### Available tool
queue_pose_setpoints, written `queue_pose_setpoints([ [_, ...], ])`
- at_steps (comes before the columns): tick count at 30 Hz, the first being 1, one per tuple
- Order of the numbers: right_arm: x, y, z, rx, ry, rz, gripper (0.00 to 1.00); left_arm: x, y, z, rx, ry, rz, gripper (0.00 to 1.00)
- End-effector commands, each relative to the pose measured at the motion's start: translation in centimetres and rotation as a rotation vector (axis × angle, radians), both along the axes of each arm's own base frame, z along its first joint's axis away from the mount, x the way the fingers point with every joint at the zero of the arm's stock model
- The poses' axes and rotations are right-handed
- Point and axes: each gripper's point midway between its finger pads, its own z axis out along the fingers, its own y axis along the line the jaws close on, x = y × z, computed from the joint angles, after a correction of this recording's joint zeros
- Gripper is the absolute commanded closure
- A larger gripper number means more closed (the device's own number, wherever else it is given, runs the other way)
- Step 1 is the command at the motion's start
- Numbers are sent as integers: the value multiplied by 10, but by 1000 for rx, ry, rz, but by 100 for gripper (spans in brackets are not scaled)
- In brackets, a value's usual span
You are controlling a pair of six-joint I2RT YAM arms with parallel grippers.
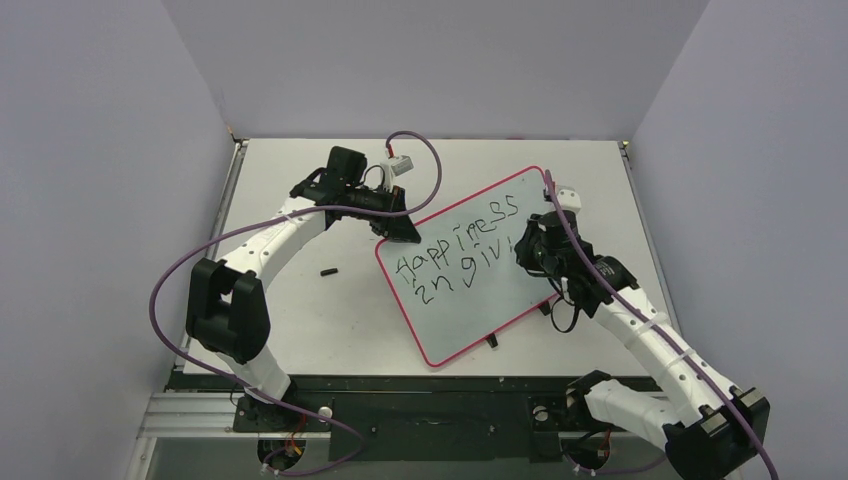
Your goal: Write a sentence on the whiteboard
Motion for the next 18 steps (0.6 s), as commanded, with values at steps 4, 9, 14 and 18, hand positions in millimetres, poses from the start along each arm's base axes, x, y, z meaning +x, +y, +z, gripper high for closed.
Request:
queue_pose_setpoints([
  [4, 25, 9, 47, 26, -108, -14, 100, 1, -5, 33, -55, -161, -44, 100],
  [9, 39, 14, 48, 21, -111, -19, 100, 1, -5, 32, -55, -162, -45, 100],
  [14, 48, 18, 42, 16, -101, -20, 100, 1, -5, 31, -53, -159, -45, 100],
  [18, 51, 19, 32, 0, -86, -21, 100, 1, -5, 30, -52, -157, -45, 100],
])
